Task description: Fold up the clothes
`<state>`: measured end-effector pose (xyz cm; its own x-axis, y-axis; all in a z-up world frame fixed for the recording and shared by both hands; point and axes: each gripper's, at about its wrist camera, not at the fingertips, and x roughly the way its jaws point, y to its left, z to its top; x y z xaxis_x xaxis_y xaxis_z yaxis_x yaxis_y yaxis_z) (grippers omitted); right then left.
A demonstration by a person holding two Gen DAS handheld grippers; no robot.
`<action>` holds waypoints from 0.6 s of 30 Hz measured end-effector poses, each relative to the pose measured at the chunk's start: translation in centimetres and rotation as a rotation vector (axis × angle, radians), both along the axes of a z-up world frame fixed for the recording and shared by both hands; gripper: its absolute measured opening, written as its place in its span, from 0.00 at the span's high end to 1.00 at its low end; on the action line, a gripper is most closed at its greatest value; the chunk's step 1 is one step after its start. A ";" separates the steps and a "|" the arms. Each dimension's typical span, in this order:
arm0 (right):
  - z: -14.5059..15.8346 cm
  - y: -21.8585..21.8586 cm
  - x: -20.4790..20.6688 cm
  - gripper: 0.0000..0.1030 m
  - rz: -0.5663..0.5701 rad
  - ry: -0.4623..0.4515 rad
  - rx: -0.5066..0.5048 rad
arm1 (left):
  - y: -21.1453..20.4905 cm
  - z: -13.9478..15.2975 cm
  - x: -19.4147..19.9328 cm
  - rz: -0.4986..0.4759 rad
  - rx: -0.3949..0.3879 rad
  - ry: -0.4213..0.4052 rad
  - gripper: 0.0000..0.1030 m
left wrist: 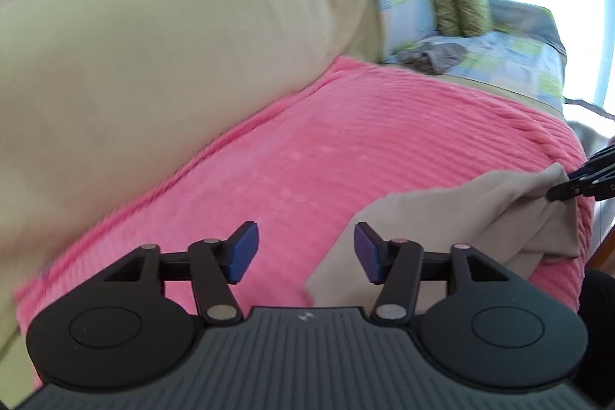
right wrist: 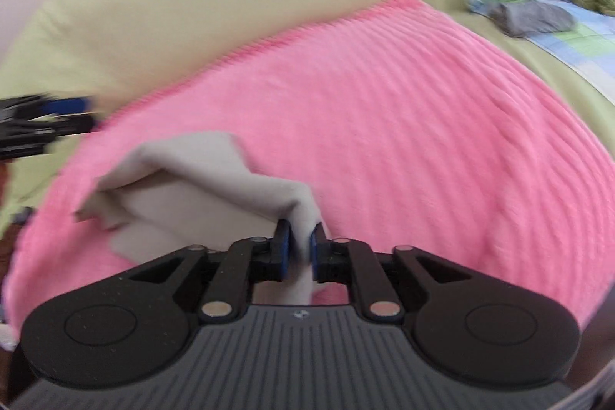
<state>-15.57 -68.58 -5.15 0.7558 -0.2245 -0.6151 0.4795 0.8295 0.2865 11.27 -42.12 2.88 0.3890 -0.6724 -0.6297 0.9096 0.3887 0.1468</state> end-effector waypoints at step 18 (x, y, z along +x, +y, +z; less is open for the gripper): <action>2.5 12.1 16.0 0.99 0.720 0.077 -0.749 | 4.6 -5.5 -1.1 0.048 0.011 0.074 0.38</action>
<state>0.46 -56.48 -2.61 0.8267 -0.0803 -0.5569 -0.2042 0.8795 -0.4298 10.18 -37.52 -2.66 0.3728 -0.6467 -0.6654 0.8984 0.4310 0.0845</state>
